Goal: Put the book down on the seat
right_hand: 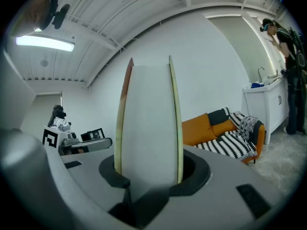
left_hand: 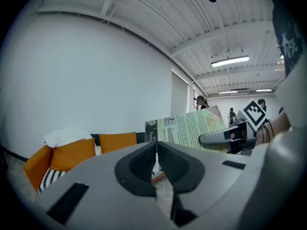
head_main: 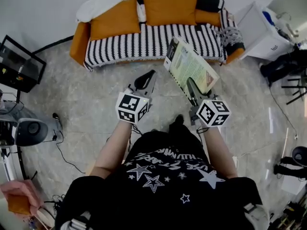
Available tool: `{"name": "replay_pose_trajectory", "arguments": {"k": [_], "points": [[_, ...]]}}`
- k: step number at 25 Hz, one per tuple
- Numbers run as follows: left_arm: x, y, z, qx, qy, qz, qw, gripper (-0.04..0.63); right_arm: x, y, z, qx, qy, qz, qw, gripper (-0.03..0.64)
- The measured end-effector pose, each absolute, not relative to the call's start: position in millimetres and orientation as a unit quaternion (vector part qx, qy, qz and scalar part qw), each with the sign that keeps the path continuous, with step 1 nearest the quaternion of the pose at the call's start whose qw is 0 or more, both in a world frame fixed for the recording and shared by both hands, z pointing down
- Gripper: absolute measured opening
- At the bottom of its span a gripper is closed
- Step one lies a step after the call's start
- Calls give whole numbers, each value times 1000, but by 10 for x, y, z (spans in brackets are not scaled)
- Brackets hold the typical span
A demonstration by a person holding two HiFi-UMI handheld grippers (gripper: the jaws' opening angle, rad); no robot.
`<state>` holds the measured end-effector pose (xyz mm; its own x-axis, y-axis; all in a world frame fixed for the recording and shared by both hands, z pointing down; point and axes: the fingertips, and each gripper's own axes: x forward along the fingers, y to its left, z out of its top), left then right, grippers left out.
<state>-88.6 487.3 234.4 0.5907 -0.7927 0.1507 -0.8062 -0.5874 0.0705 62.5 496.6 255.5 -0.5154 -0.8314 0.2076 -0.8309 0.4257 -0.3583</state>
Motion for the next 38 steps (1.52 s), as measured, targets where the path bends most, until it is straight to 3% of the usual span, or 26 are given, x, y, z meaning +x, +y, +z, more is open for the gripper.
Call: {"name": "replay_pose_trajectory", "arguments": {"k": [11,21,38], "points": [[-1012,4871,2406,881,-465,45,80,17,599,5000,2580,-478,848,-227,8,170],[-1133,4488,2514,864,-491,67,86,17,657,4380,2822,-472,843,-257,0,170],[-610,3322,2620,858,-496,84,109,17,1131,3258,2963,-451,842,-295,3,170]]}}
